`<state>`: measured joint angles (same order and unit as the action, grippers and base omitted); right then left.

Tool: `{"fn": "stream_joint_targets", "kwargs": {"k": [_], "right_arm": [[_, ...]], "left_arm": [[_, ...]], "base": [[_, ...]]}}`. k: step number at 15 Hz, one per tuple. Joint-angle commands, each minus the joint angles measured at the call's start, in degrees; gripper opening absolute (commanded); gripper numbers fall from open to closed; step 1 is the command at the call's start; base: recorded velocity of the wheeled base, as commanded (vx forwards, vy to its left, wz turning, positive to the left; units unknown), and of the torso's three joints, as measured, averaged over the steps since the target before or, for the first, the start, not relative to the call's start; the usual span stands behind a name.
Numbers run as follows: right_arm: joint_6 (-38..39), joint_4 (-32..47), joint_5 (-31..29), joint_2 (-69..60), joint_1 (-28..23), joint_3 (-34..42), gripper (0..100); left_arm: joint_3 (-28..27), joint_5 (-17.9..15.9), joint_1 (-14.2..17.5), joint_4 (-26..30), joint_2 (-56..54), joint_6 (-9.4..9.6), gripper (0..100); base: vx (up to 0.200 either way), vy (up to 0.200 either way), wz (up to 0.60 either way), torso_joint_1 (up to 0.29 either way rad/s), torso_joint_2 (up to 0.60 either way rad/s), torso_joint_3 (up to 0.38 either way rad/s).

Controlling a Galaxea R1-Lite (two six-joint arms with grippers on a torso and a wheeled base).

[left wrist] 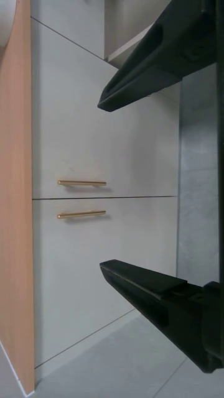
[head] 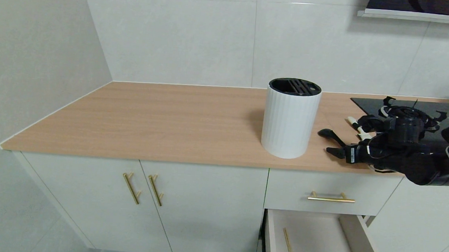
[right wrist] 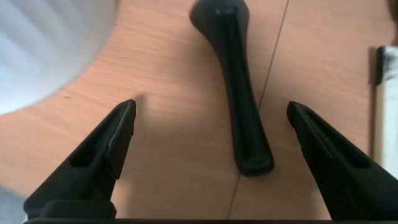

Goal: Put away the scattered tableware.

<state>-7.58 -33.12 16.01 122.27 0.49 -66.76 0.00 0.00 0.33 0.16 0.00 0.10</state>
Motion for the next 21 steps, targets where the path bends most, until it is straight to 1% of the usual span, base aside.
{"fn": "stream_joint_targets", "kwargs": {"k": [1, 6, 7, 13, 18, 19, 21], "right_arm": [[0.1, -0.3, 0.0, 1.7, 0.0, -1.3, 100], [0.1, -0.3, -0.1, 1.5, 0.0, -1.2, 100], [0.2, -0.3, -0.1, 1.5, 0.0, -1.3, 0], [0.1, 0.0, -0.5, 1.8, 0.0, -1.3, 0], [0.2, 1.2, -4.1, 1.3, 0.5, -1.7, 0], [0.9, 3.8, -5.7, -0.5, 1.4, -1.7, 0], [4.7, 9.6, -7.6, -4.6, 3.4, -1.7, 0]], "left_arm": [[0.0, 0.0, 0.0, 0.0, 0.1, -0.01, 100], [0.0, 0.0, 0.0, 0.0, 0.0, -0.01, 100], [0.0, 0.0, 0.0, 0.0, 0.0, -0.01, 100], [0.0, 0.0, 0.0, 0.0, 0.1, -0.01, 100], [0.0, 0.0, 0.0, 0.0, 0.1, -0.01, 100], [0.0, 0.0, 0.0, 0.0, 0.1, -0.01, 100], [0.0, 0.0, 0.0, 0.0, 0.1, -0.01, 100]], "base": [[0.000, 0.000, 0.00, 0.000, 0.00, 0.000], [0.000, 0.000, 0.00, 0.000, 0.00, 0.000], [0.000, 0.000, 0.00, 0.000, 0.00, 0.000], [0.000, 0.000, 0.00, 0.000, 0.00, 0.000], [0.000, 0.000, 0.00, 0.000, 0.00, 0.000], [0.000, 0.000, 0.00, 0.000, 0.00, 0.000], [0.000, 0.000, 0.00, 0.000, 0.00, 0.000]]}}
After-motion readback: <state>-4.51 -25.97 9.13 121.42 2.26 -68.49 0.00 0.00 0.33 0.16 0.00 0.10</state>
